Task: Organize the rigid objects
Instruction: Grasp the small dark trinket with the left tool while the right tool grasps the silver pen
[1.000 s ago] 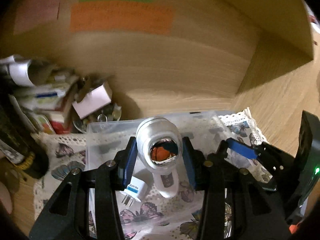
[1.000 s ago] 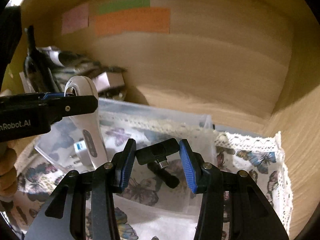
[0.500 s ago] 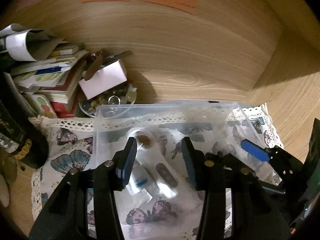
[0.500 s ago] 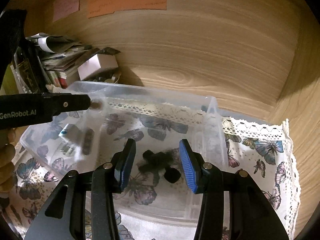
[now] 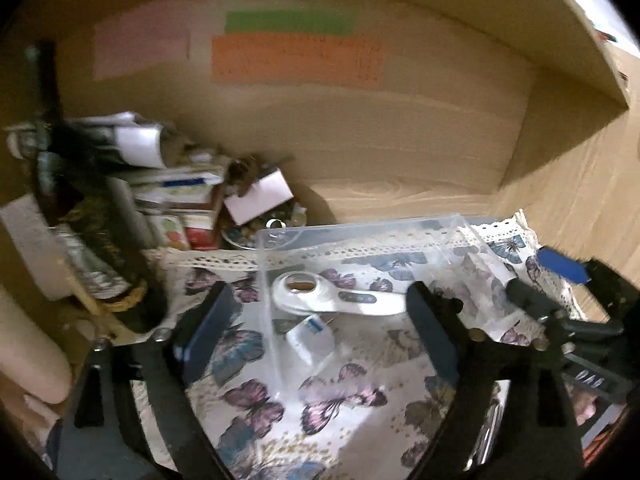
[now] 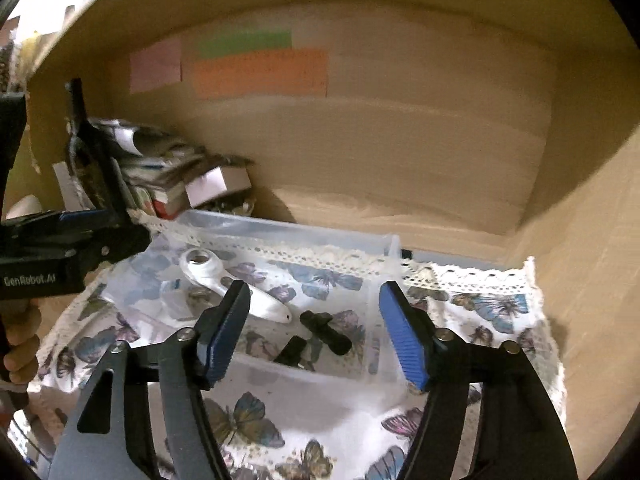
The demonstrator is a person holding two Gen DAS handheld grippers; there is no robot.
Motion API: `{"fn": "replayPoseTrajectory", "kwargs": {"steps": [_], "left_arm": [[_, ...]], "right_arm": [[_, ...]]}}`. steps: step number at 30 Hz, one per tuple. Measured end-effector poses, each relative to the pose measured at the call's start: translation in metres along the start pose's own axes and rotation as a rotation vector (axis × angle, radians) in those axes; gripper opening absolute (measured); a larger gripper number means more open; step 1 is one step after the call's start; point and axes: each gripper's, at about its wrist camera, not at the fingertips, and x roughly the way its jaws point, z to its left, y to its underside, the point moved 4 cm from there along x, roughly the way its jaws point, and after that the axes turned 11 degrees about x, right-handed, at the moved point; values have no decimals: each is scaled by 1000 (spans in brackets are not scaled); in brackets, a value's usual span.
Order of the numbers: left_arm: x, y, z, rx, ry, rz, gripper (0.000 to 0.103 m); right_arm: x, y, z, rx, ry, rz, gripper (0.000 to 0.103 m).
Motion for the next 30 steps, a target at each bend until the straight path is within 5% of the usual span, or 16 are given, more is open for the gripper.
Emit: {"fn": "replayPoseTrajectory", "kwargs": {"steps": [10,23,25,30], "left_arm": [[-43,52,-10,43,0,-7,102],[-38,140,-36,24,106,143,102],[-37,149,-42,26,138,159,89],[-46,155,-51,25,183,145,79]], "right_arm": [[-59,33,-1,-11,29,-56,79],[-52,105,-1,43,27,85,79],[-46,114,1,55,19,118,79],[-34,130,9,85,-15,180,75]]}}
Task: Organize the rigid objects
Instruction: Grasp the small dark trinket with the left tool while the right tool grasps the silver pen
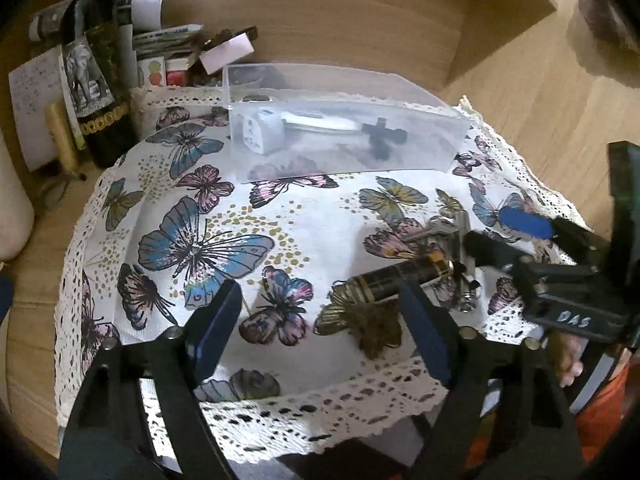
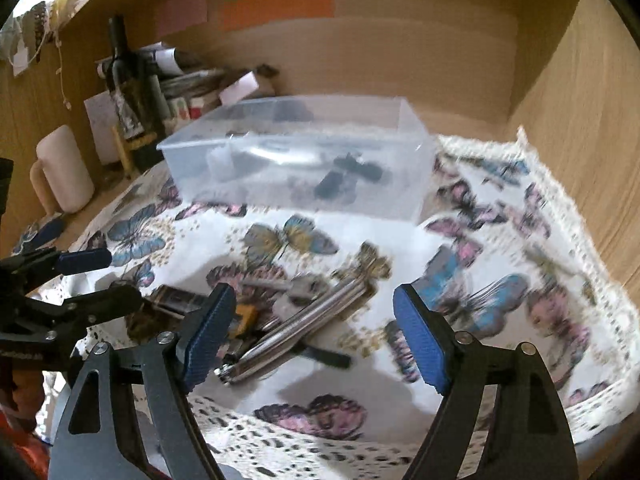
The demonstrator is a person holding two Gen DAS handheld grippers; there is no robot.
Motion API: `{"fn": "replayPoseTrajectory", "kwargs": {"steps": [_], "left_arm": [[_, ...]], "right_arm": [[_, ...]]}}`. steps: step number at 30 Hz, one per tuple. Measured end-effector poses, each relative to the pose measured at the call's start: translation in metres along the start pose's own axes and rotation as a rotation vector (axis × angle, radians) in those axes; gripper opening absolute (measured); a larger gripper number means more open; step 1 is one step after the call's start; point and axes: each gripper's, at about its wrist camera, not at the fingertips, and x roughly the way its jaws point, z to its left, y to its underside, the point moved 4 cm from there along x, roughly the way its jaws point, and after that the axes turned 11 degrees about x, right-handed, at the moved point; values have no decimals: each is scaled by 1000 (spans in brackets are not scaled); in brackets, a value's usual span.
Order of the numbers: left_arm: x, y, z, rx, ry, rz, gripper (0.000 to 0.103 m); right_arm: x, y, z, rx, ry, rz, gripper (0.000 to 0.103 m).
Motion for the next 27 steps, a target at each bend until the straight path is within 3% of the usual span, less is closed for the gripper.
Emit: {"fn": "replayPoseTrajectory", "kwargs": {"steps": [6,12,15,21,27], "left_arm": [[4,7,-13,35,25,12,63],[13,13,-15,27,48,26,50],[12,14,-20,40,111,17,32],[12,15,-26,62,88,-6,32],[0,5,-16,52,48,-51,32]], "right_arm": [[7,18,6,-25,9,36,52],[-3,21,-10,-15,34,23,43],[-3,19,-19,-15,54,23,33],[7,20,-26,-9,72,12,18],[-3,12,-25,0,77,-45,17]]}}
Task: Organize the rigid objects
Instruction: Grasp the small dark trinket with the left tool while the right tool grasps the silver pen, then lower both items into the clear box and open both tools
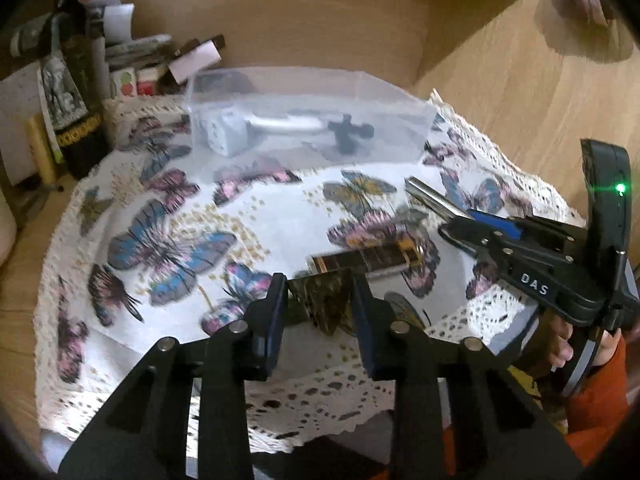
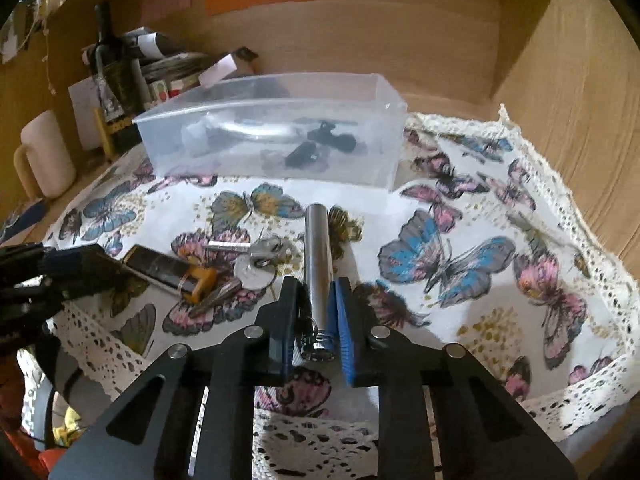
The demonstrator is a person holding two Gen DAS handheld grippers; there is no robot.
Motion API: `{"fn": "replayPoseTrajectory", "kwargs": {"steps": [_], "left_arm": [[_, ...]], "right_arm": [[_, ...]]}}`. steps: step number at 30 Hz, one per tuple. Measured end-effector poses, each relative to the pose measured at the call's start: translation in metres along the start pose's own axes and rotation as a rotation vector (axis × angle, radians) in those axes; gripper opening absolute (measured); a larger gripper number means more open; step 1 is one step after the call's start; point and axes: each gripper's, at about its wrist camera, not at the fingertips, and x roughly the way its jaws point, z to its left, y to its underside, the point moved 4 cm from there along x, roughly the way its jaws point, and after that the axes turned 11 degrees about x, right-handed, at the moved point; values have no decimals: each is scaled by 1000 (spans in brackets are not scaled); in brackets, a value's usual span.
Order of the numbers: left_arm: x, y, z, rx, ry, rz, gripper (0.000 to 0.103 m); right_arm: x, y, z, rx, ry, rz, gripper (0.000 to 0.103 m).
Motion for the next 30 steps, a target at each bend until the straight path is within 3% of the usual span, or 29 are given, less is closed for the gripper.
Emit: {"fn": "replayPoseTrajectory", "kwargs": {"steps": [18,26,30], "left_arm": [[-32,-81,54,-31,-132,-163,32],[-21,-126,74,-42,-127,-171,32],[-5,-143,79,-37,-117,-148,32]], "right_arm": [[-49,-98,7,-12,-58,-281,17],[-41,-145,14,-42,-85,-331,17],[-23,-159,19,-59,-86,-309,17]]}}
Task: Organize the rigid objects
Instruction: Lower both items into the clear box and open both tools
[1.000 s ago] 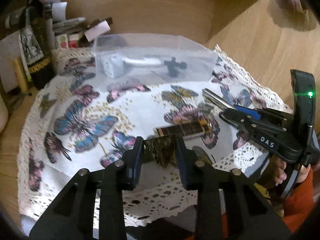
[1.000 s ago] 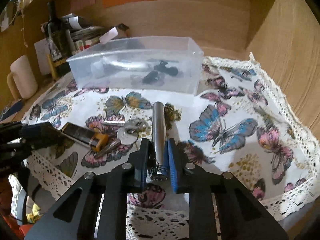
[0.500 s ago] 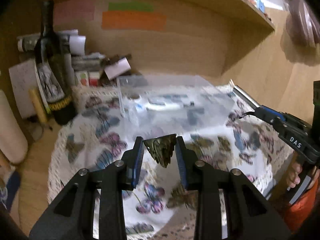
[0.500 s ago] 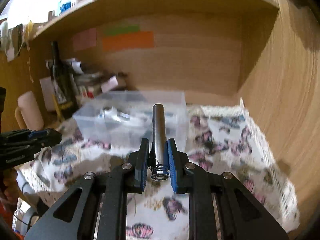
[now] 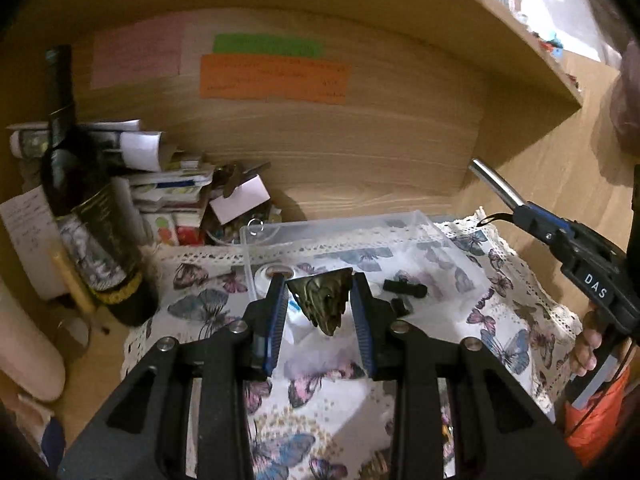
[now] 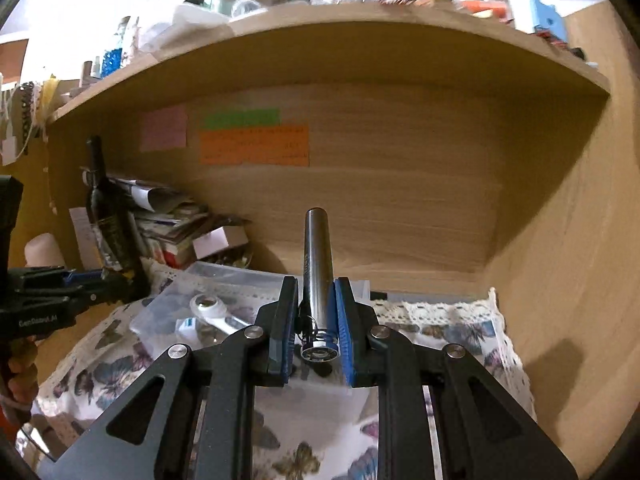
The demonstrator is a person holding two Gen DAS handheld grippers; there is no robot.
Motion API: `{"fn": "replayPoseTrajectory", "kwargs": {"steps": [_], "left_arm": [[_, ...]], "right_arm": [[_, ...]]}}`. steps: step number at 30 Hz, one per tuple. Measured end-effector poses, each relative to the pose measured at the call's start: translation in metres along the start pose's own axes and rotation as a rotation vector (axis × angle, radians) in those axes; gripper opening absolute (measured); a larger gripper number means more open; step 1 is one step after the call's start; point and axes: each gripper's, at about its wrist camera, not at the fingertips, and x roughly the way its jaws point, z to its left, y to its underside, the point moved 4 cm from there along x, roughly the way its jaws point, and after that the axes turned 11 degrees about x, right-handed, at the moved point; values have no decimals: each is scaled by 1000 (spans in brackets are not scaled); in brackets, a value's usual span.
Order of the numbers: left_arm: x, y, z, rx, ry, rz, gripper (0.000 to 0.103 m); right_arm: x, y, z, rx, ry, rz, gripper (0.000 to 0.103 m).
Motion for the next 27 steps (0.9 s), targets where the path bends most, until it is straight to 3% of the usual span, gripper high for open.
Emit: {"fn": "replayPoseTrajectory", "kwargs": {"steps": [15,27], "left_arm": [[101,5,-19,57,48,214,32],[120,8,-27,76,46,267,35]], "right_arm": [[98,41,-26,-12,106,245,17],[107,47,-26,-30,135,312,17]]}}
